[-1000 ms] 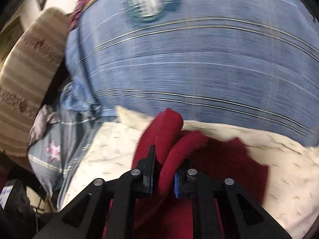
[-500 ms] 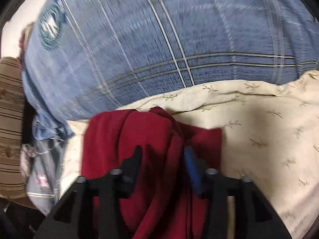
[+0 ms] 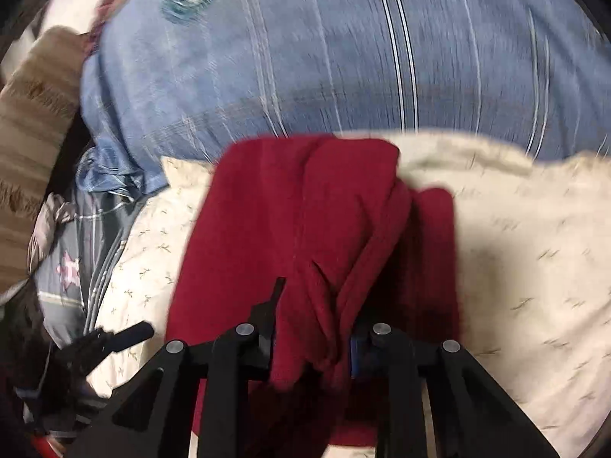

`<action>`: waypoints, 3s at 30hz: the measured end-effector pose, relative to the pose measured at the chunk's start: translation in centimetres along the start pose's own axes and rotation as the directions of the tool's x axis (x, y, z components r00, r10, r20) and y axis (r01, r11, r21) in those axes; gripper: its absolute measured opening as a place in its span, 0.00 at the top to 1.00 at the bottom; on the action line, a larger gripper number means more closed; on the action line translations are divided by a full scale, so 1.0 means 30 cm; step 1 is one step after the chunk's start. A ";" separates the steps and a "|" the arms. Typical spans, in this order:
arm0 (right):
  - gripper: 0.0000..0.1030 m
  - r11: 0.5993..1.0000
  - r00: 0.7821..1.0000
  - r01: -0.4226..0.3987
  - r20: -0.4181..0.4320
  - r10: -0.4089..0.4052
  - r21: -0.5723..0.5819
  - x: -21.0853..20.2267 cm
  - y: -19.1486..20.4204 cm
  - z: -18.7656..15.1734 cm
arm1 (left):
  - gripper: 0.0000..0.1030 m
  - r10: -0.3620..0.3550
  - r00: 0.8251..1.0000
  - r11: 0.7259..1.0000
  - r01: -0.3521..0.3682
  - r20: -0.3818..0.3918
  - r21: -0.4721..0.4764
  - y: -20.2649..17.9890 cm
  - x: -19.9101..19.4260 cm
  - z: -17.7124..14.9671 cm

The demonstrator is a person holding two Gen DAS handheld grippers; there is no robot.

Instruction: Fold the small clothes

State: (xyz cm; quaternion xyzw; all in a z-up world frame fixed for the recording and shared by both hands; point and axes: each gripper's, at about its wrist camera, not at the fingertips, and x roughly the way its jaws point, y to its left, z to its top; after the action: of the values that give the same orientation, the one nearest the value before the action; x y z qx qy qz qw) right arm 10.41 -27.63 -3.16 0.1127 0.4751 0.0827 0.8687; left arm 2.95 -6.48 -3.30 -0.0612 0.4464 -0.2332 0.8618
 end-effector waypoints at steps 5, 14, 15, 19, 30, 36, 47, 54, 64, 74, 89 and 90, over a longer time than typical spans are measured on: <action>0.64 0.994 0.994 0.106 -0.026 -0.105 0.026 0.072 -0.074 -0.038 | 0.30 0.023 1.000 1.000 -0.023 -0.003 -0.006 0.005 0.075 0.021; 0.66 0.987 0.980 0.158 0.129 -0.152 -0.038 -0.123 -0.019 -0.028 | 0.30 0.063 0.998 0.998 -0.064 0.030 0.018 -0.019 0.168 0.094; 0.69 0.985 0.981 0.161 0.119 -0.153 -0.059 -0.105 -0.008 -0.028 | 0.30 0.067 0.997 0.997 -0.068 0.026 0.021 -0.027 0.185 0.097; 0.70 0.967 0.967 0.251 0.047 -0.249 -0.047 0.051 -0.047 -0.019 | 0.24 0.063 0.998 0.998 -0.063 0.016 0.019 -0.034 0.232 0.100; 0.63 0.988 0.989 0.112 0.106 -0.101 -0.106 0.021 0.069 0.123 | 0.19 0.033 0.999 0.999 -0.033 0.008 -0.020 0.000 0.255 0.098; 0.70 0.985 0.996 0.037 -0.069 -0.049 -0.167 0.307 0.153 0.269 | 0.18 0.039 0.999 0.999 -0.038 0.008 -0.029 0.007 0.266 0.106; 0.65 0.991 0.996 0.006 -0.090 -0.018 -0.133 0.313 0.147 0.233 | 0.16 0.048 0.999 0.998 -0.048 0.006 -0.044 0.019 0.284 0.109; 0.56 0.984 0.991 0.133 0.019 -0.132 -0.118 0.019 -0.007 0.021 | 0.16 0.051 0.999 0.997 -0.050 0.010 -0.050 0.022 0.287 0.106; 0.22 0.986 0.986 0.102 0.119 -0.118 0.130 -0.012 -0.174 -0.047 | 0.15 -0.033 0.999 0.996 0.035 0.027 -0.084 0.043 0.260 0.121; 0.20 0.970 0.994 -0.109 0.054 0.100 0.218 0.145 -0.282 -0.008 | 0.11 -0.193 0.981 0.967 0.184 -0.034 -0.177 0.090 0.429 0.162; 0.57 0.945 0.956 -0.292 0.067 0.285 0.144 -0.012 -0.023 -0.103 | 0.41 -0.089 0.995 0.989 0.084 -0.044 -0.119 0.179 0.069 0.043; 0.53 0.950 0.960 -0.280 0.043 0.276 0.137 0.008 0.005 -0.126 | 0.41 -0.047 0.998 0.993 0.041 -0.050 -0.114 0.191 0.069 0.011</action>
State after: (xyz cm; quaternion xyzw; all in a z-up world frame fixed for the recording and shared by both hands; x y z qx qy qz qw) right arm 7.35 -27.00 -5.28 0.2407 0.4490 0.1691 0.8437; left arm 6.22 -2.40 -6.43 -0.1137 0.4800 -0.2278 0.8395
